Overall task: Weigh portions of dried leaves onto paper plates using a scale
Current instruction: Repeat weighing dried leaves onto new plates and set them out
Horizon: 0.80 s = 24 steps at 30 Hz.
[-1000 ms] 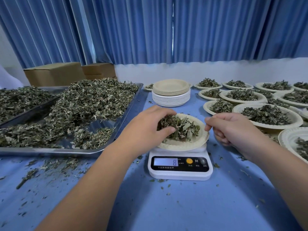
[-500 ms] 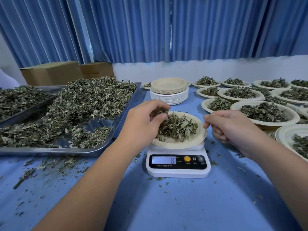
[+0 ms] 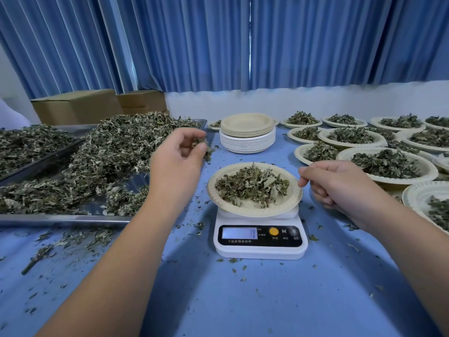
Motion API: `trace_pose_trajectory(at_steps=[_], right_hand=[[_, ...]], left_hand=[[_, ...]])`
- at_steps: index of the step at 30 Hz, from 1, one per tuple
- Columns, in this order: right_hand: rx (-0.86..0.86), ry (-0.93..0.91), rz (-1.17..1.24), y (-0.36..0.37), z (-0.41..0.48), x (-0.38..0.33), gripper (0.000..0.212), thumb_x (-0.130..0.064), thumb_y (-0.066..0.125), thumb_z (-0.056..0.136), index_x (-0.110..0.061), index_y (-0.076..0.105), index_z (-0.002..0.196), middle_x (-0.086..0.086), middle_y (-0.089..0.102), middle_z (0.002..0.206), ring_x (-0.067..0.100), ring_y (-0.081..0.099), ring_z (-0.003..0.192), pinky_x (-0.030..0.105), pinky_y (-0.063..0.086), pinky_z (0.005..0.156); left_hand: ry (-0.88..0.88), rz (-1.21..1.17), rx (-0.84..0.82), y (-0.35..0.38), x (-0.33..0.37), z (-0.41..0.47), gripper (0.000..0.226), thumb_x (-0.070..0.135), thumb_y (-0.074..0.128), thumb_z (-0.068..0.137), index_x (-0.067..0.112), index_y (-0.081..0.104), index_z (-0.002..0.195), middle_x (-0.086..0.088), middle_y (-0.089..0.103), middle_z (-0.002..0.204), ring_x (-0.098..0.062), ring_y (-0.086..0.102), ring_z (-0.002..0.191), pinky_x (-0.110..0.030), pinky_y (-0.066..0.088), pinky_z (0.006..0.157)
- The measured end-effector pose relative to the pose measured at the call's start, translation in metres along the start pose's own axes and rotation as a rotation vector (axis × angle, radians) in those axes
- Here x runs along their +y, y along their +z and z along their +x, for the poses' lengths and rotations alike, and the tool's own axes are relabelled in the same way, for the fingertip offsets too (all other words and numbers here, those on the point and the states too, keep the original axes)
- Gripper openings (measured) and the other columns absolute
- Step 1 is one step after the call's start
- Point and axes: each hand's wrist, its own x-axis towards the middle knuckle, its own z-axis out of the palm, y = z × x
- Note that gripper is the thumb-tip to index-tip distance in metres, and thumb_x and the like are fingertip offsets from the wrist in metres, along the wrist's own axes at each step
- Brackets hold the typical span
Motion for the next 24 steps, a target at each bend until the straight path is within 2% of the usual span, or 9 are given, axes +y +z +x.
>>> trace_pose_trajectory(at_steps=[2,4,6,10,12,14,18,21,24], right_hand=[[-0.001,0.002,0.002,0.000,0.000,0.000,0.037,-0.017,0.059,0.093,-0.013,0.065,0.057,0.002,0.033,0.045,0.015,0.024,0.040,0.019,0.020,0.039],[-0.001,0.004,0.004,0.000,0.000,0.000,0.038,-0.018,0.059,0.093,-0.014,0.065,0.056,0.002,0.033,0.045,0.015,0.024,0.040,0.020,0.020,0.039],[0.001,0.005,0.003,0.000,-0.001,0.000,0.038,-0.018,0.059,0.093,-0.014,0.065,0.055,0.002,0.033,0.045,0.015,0.024,0.040,0.020,0.020,0.038],[0.007,0.008,-0.005,0.000,-0.002,-0.002,0.037,-0.018,0.059,0.093,-0.012,0.064,0.057,0.002,0.033,0.044,0.015,0.024,0.039,0.019,0.020,0.037],[0.013,0.013,-0.009,0.000,-0.002,-0.002,0.034,-0.018,0.059,0.093,-0.009,0.064,0.061,0.002,0.033,0.045,0.015,0.025,0.039,0.019,0.020,0.037],[0.039,0.014,-0.029,-0.001,-0.002,0.000,0.031,-0.019,0.059,0.093,-0.008,0.064,0.064,0.002,0.034,0.046,0.014,0.025,0.039,0.019,0.021,0.036],[0.154,0.018,-0.114,-0.004,0.001,0.004,0.024,-0.020,0.059,0.092,-0.007,0.065,0.073,0.007,0.038,0.053,0.013,0.029,0.038,0.016,0.023,0.034],[0.173,0.059,-0.138,-0.004,0.005,0.007,0.019,-0.020,0.060,0.091,-0.006,0.064,0.080,0.002,0.046,0.050,0.015,0.037,0.040,0.019,0.028,0.036],[0.154,0.079,-0.175,-0.002,0.006,0.007,0.014,-0.022,0.058,0.094,-0.016,0.067,0.085,0.000,0.057,0.052,0.018,0.045,0.042,0.024,0.033,0.039]], left_hand=[[0.100,0.279,0.021,-0.010,-0.009,0.006,0.018,0.011,0.062,0.092,0.025,0.066,0.103,0.011,0.061,0.091,-0.003,0.055,0.078,-0.012,0.044,0.077],[0.141,0.466,0.025,-0.019,-0.019,0.011,0.019,0.011,0.060,0.094,0.021,0.066,0.108,0.007,0.057,0.098,-0.010,0.051,0.088,-0.021,0.040,0.085],[0.096,0.551,0.044,-0.029,-0.029,0.017,0.019,0.012,0.058,0.095,0.020,0.065,0.111,0.004,0.057,0.104,-0.015,0.050,0.094,-0.025,0.037,0.087],[-0.062,0.669,0.004,-0.041,-0.044,0.021,0.031,0.016,0.058,0.095,0.022,0.058,0.125,-0.006,0.056,0.121,-0.018,0.048,0.090,-0.033,0.039,0.083],[-0.125,0.699,-0.070,-0.040,-0.045,0.019,0.038,0.023,0.060,0.094,0.021,0.054,0.132,-0.008,0.049,0.131,-0.016,0.050,0.080,-0.032,0.039,0.080],[-0.105,0.690,-0.095,-0.034,-0.043,0.014,0.038,0.026,0.059,0.095,0.020,0.055,0.132,-0.005,0.043,0.137,-0.009,0.048,0.072,-0.029,0.037,0.078],[0.065,0.555,-0.090,-0.014,-0.026,0.006,0.027,0.024,0.057,0.095,0.018,0.062,0.120,0.005,0.047,0.117,-0.005,0.044,0.083,-0.012,0.027,0.078],[0.034,0.477,-0.179,0.004,-0.015,-0.005,0.027,0.029,0.054,0.096,0.019,0.062,0.119,0.003,0.052,0.114,-0.004,0.047,0.087,-0.014,0.028,0.078],[-0.024,0.451,-0.280,0.014,-0.012,-0.013,0.034,0.038,0.049,0.098,0.021,0.058,0.125,0.002,0.051,0.121,0.000,0.050,0.084,-0.021,0.033,0.082]])
